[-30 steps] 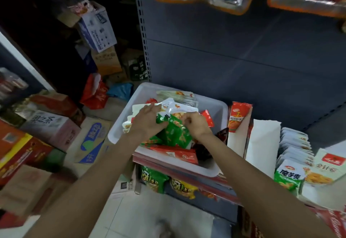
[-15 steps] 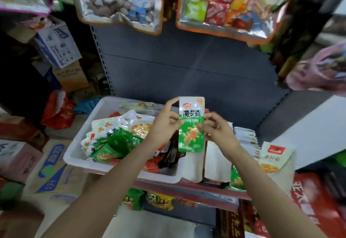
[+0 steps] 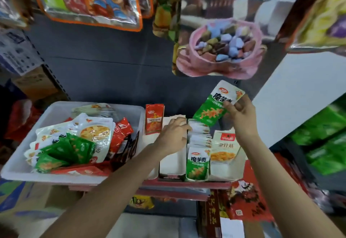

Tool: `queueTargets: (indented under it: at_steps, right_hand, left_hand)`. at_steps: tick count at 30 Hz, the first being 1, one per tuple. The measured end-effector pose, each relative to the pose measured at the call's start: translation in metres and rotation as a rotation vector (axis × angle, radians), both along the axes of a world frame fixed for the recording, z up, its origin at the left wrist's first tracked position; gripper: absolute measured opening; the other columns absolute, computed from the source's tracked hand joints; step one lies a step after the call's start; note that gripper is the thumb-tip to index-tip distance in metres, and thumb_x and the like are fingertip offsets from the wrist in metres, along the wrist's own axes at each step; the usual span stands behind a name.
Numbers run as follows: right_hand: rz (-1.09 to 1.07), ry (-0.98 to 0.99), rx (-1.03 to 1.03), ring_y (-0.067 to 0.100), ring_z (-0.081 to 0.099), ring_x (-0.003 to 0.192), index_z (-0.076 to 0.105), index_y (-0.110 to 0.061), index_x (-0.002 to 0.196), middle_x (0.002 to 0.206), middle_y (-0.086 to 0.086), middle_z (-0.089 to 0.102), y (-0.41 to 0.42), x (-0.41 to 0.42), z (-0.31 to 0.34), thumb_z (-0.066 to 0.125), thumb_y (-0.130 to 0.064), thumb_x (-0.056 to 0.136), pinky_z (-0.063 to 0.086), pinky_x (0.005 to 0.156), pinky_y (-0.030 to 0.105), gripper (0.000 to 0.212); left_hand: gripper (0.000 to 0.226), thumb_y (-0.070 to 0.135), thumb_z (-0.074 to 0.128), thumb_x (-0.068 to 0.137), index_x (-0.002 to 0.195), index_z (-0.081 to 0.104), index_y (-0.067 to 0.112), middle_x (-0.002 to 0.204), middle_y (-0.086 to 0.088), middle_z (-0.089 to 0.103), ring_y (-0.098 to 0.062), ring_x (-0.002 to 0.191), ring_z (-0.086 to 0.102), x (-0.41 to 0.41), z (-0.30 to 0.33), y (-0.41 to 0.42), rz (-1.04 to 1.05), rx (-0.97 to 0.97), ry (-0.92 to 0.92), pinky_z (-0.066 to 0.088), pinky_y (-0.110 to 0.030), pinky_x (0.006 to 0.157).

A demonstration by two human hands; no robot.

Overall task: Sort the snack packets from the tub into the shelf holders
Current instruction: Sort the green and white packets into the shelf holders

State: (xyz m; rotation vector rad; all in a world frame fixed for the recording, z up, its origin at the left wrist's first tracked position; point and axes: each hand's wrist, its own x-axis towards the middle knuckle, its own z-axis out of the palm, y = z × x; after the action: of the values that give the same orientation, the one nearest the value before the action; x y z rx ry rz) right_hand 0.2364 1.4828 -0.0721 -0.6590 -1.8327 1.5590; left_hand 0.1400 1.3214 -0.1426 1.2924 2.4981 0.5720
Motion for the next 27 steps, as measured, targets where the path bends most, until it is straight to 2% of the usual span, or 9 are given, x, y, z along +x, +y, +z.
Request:
queueTargets:
  at_steps: [2,5,8,10,15,18,21,24,27]
  right_hand:
    - [0.02,0.013,-0.001,-0.007,0.056,0.058,0.05,-0.014,0.093,0.067,-0.014,0.058,0.006,0.002,-0.002,0.055,0.002,0.09,0.044,0.054,0.013,0.017]
    - [0.12,-0.045,-0.056,-0.004,0.063,0.068,0.051,-0.014,0.1,0.082,-0.005,0.064,0.009,0.005,-0.007,0.054,0.001,0.091,0.049,0.056,0.013,0.018]
    - [0.219,-0.164,-0.048,0.011,0.067,0.085,0.053,-0.016,0.101,0.094,-0.002,0.068,0.009,0.006,-0.021,0.055,0.001,0.09,0.057,0.072,0.026,0.02]
    - [0.243,-0.287,0.06,0.02,0.065,0.087,0.054,-0.011,0.1,0.092,-0.001,0.067,0.01,0.005,-0.03,0.059,-0.001,0.088,0.055,0.076,0.035,0.017]
    - [0.264,-0.509,0.442,0.008,0.05,0.061,0.054,-0.012,0.086,0.066,-0.01,0.054,0.009,0.001,-0.038,0.066,-0.006,0.083,0.036,0.054,0.019,0.014]
    - [0.308,-0.512,0.546,0.017,0.058,0.07,0.059,-0.013,0.085,0.073,-0.001,0.062,0.007,-0.002,-0.041,0.063,-0.006,0.085,0.04,0.065,0.025,0.008]
    - [0.376,-0.674,0.829,0.028,0.059,0.083,0.065,-0.014,0.09,0.086,0.007,0.065,0.004,-0.006,-0.052,0.055,-0.008,0.088,0.048,0.07,0.033,0.012]
    - [0.407,-0.862,1.043,0.03,0.054,0.105,0.067,-0.021,0.105,0.105,0.009,0.064,-0.003,-0.007,-0.057,0.049,-0.013,0.09,0.041,0.082,0.034,0.024]
    - [0.374,-0.817,1.051,0.028,0.051,0.109,0.064,-0.018,0.109,0.108,0.008,0.066,-0.01,-0.006,-0.053,0.047,-0.018,0.094,0.037,0.086,0.035,0.023]
  left_hand:
    - [0.037,0.005,0.05,0.085,0.117,0.061,0.021,0.141,-0.001,0.036,-0.021,0.131,0.031,0.004,-0.001,0.002,0.012,0.016,0.017,0.03,-0.035,0.106]
    - [0.036,0.005,0.05,0.086,0.115,0.063,0.022,0.138,0.001,0.039,-0.019,0.129,0.032,0.009,-0.001,0.0,0.013,0.033,0.007,0.029,-0.032,0.103]
    - [0.044,0.004,0.048,0.086,0.122,0.06,0.025,0.144,0.001,0.035,-0.019,0.134,0.029,0.013,-0.001,-0.005,0.018,0.019,-0.024,0.029,-0.035,0.108]
    - [0.047,0.004,0.047,0.086,0.126,0.057,0.026,0.148,0.001,0.031,-0.018,0.137,0.027,0.015,0.001,-0.008,0.017,0.003,-0.041,0.026,-0.035,0.109]
    - [0.047,0.005,0.047,0.089,0.13,0.053,0.026,0.148,0.002,0.033,-0.018,0.137,0.028,0.018,0.004,-0.01,0.025,-0.012,-0.061,0.026,-0.034,0.111]
    - [0.046,0.006,0.047,0.089,0.131,0.052,0.024,0.145,0.002,0.038,-0.016,0.134,0.031,0.02,0.005,-0.01,0.025,-0.018,-0.076,0.028,-0.036,0.11]
    - [0.045,0.006,0.047,0.09,0.131,0.053,0.024,0.141,0.002,0.043,-0.016,0.132,0.034,0.022,0.005,-0.009,0.025,-0.014,-0.098,0.03,-0.037,0.109]
    - [0.044,0.007,0.047,0.09,0.13,0.053,0.024,0.138,0.003,0.047,-0.016,0.13,0.036,0.021,0.005,-0.01,0.023,-0.007,-0.117,0.032,-0.037,0.108]
    - [0.042,0.008,0.048,0.09,0.129,0.053,0.022,0.138,0.002,0.047,-0.016,0.129,0.038,0.019,0.009,-0.017,0.064,0.033,-0.11,0.032,-0.033,0.107]
